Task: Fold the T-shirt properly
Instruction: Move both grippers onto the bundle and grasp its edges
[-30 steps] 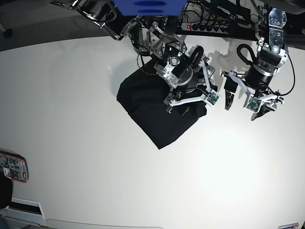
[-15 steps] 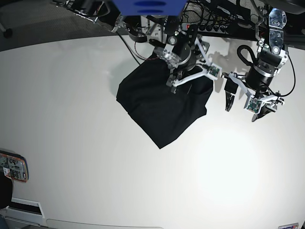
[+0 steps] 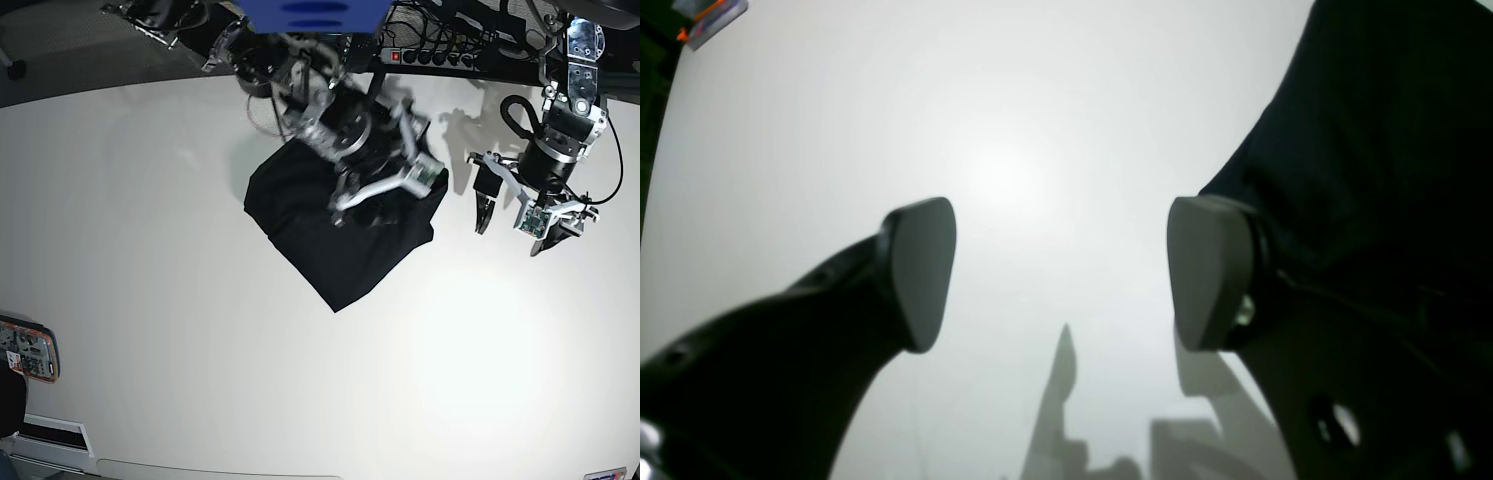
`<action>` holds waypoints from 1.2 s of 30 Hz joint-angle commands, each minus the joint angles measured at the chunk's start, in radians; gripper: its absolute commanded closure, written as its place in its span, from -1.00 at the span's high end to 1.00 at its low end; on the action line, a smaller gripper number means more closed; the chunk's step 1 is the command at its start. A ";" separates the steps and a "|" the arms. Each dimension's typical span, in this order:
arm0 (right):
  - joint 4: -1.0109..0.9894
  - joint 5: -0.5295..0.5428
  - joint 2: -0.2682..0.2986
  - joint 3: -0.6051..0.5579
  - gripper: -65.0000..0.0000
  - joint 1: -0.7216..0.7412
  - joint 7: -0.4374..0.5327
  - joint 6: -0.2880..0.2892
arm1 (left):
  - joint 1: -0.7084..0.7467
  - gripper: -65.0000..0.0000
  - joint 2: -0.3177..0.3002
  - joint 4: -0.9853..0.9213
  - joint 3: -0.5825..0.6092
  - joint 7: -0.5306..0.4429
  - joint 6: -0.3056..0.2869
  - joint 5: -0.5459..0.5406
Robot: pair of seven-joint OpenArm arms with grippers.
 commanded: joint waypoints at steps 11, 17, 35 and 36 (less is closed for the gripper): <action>0.050 -0.007 -0.006 0.207 0.64 0.023 0.024 -0.005 | 0.020 0.48 -0.010 0.014 0.418 -0.020 0.001 -0.003; 0.042 -0.007 -0.011 0.316 0.64 0.024 0.024 0.088 | -0.015 0.48 -0.008 0.011 0.556 -0.019 0.001 0.000; -0.085 -0.006 -0.144 0.399 0.64 0.270 -0.099 0.151 | -0.098 0.48 0.088 -0.002 0.688 0.175 0.001 0.011; -0.107 -0.007 -0.164 0.395 0.64 0.281 -0.098 0.151 | -0.090 0.48 0.088 -0.002 0.688 0.179 0.001 0.031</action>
